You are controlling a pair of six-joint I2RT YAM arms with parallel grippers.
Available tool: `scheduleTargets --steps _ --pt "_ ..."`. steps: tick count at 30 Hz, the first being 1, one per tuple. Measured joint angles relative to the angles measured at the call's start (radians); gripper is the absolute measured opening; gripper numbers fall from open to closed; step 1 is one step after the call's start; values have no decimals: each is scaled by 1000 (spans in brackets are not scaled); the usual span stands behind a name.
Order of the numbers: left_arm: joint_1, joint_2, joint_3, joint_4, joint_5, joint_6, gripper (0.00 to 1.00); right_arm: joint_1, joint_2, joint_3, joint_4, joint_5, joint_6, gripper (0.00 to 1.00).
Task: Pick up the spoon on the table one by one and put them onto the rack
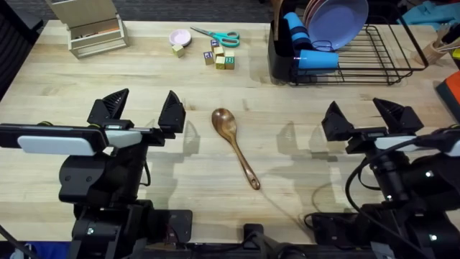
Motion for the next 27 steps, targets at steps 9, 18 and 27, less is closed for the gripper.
scheduleTargets --steps 9,18,27 --pt "0 0 0 -2 0 0 993 0 2 3 -19 3 0 995" --pt "0 0 0 -2 0 0 993 0 2 3 -19 3 0 996" --pt "0 2 4 -69 1 0 993 0 2 9 -33 11 -47 995"
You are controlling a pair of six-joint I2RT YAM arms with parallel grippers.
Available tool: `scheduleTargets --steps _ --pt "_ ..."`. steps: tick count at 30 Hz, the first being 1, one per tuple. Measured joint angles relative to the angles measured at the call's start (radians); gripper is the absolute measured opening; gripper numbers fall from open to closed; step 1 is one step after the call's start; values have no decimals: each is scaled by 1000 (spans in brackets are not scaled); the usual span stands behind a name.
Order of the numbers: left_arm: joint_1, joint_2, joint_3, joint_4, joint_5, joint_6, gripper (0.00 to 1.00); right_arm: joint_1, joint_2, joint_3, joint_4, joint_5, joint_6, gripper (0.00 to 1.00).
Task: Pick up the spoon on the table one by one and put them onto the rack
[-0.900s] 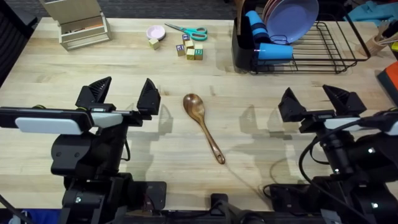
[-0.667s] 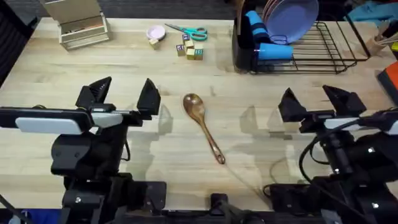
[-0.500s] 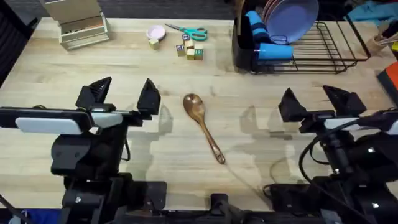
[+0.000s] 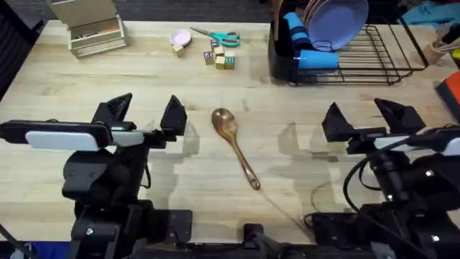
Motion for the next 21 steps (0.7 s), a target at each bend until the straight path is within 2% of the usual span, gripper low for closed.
scheduleTargets --steps 3,6,8,12,17,21 --pt "0 0 34 -79 -2 0 993 0 0 38 -83 0 -2 995" --pt "0 1 117 -258 -3 -1 993 0 0 109 -267 3 -2 995" --pt "0 1 164 -331 -3 -1 993 0 3 152 -351 3 -2 995" --pt "0 16 286 -460 -1 -9 993 0 47 294 -461 3 -3 996" --pt "0 106 436 -516 0 -22 993 0 166 494 -554 3 -3 995" --pt "0 235 556 -553 1 -26 993 0 310 635 -607 3 -3 995"
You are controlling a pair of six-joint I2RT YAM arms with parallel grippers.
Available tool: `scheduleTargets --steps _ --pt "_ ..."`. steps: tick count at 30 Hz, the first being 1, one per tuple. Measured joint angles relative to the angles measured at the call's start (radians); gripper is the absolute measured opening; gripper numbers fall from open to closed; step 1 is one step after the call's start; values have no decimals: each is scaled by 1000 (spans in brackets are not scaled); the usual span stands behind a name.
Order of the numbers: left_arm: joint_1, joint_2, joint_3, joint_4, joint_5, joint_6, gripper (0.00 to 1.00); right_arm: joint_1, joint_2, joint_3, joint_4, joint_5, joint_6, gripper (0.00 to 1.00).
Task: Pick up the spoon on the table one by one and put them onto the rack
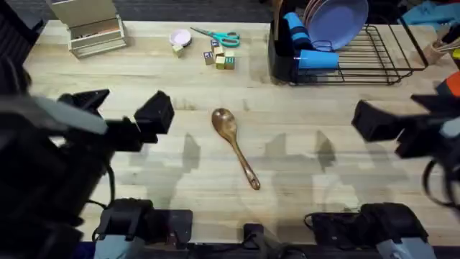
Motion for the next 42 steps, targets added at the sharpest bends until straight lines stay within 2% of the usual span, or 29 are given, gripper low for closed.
scheduleTargets --steps 5,12,16,21,27,37,42 --pt "0 188 195 -113 0 -3 993 0 202 206 -65 0 0 995" --pt "0 436 460 -248 0 -4 993 0 471 465 -246 -45 0 995" --pt "0 563 585 -345 0 -1 994 0 600 566 -316 -92 0 995" --pt "0 688 692 -436 0 5 994 0 710 634 -377 -123 0 995" --pt "0 750 726 -449 0 5 994 0 772 650 -412 -135 0 995" --pt "0 752 726 -448 0 5 994 1 777 650 -418 -136 0 996" --pt "0 752 726 -447 0 5 994 52 778 650 -405 -136 0 996"
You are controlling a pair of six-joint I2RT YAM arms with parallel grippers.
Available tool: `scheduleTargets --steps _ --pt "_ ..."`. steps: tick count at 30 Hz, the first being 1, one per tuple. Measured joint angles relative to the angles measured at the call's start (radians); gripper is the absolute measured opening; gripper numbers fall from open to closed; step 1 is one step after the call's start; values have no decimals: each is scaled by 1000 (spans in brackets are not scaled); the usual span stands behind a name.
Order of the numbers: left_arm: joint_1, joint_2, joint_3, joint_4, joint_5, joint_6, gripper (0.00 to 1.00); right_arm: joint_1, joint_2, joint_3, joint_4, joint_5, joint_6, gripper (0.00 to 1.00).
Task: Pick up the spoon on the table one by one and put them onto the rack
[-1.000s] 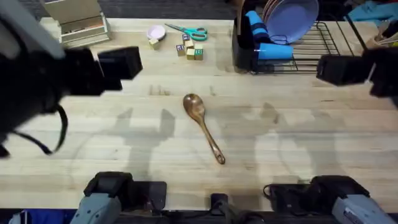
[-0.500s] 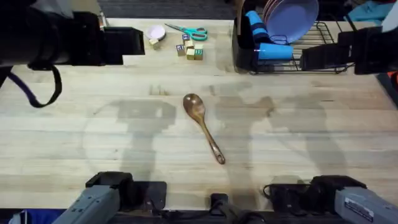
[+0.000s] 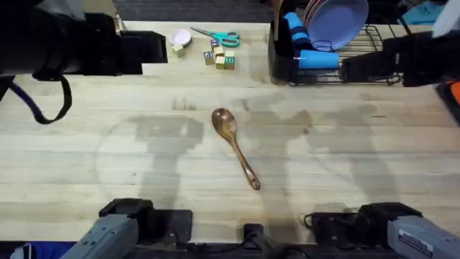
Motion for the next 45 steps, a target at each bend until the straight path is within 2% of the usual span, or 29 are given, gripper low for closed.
scheduleTargets --steps 1,9,17,25,31,45 --pt "0 0 0 1 0 0 994 69 10 2 24 0 0 996" --pt "0 0 0 3 0 1 993 284 83 2 146 -2 0 996" --pt "0 0 0 3 0 3 993 460 127 2 188 -3 0 996" --pt "0 0 0 3 0 3 993 594 130 2 189 -4 14 996" --pt "0 0 0 3 0 3 994 648 130 2 184 -7 78 996" --pt "0 0 0 -1 0 3 993 654 153 5 108 -7 367 996"
